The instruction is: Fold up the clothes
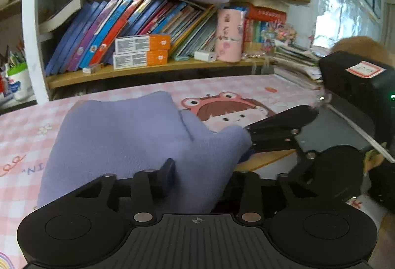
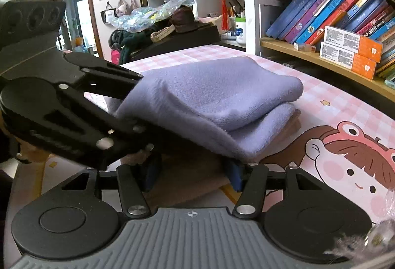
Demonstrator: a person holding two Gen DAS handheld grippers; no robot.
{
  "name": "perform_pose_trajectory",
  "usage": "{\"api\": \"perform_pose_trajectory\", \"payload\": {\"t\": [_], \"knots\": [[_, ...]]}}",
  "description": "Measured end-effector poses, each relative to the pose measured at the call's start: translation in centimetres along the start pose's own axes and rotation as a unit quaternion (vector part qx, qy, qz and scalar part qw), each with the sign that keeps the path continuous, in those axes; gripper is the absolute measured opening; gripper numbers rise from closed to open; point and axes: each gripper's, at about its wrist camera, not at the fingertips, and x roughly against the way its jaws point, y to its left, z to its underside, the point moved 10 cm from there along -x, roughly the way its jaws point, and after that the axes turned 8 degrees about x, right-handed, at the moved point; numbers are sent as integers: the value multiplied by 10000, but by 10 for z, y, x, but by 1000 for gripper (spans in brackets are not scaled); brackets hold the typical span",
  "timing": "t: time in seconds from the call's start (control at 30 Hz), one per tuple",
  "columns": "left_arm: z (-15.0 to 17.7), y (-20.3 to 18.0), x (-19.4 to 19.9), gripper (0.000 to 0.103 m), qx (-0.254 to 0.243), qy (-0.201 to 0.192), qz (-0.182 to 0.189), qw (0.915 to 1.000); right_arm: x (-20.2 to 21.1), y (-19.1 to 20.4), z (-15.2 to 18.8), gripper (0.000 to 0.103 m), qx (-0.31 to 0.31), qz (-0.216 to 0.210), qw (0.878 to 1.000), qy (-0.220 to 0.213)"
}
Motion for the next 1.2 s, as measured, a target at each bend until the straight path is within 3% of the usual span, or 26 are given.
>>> {"api": "perform_pose_trajectory", "payload": {"t": [0.1, 0.23, 0.37, 0.47, 0.67, 0.8, 0.87, 0.93, 1.03, 1.13, 1.2], "knots": [[-2, 2, 2, 50, 81, 35, 99, 9999, 2, 0, 2, 57, -11, -59, 10000, 12], [2, -5, 14, 81, 187, 12, 446, 9988, 17, -4, 7, 66, -42, -155, 9999, -4], [7, -6, 26, 84, 496, 33, 945, 9943, 45, -11, 8, 77, -219, -403, 9986, -246], [16, -2, 29, 85, 876, 154, 1313, 9873, 71, -13, 3, 85, -370, -545, 9954, -695], [30, -2, 25, 86, 852, 209, 1410, 9861, 95, -31, -2, 86, -1509, -410, 9780, -1380], [28, -1, 35, 86, 864, 149, 1633, 9827, 79, -33, 2, 83, -2350, -163, 9631, -1305], [19, 6, 51, 86, 825, -59, 1702, 9819, 74, -33, 4, 83, -2743, -96, 9521, -1344], [3, 24, 67, 86, 769, -432, 1492, 9849, 69, -35, 4, 83, -3183, -65, 9373, -1415], [-13, 61, 76, 86, 792, -752, 844, 9904, 59, -42, 5, 83, -3875, -17, 9103, -1453], [-12, 85, 68, 85, 706, -681, 331, 9946, 44, -45, 8, 83, -4342, 43, 8910, -1327], [-3, 85, 58, 85, 453, -502, 216, 9975, 33, -48, 8, 82, -4526, 192, 8840, -1156]]}}
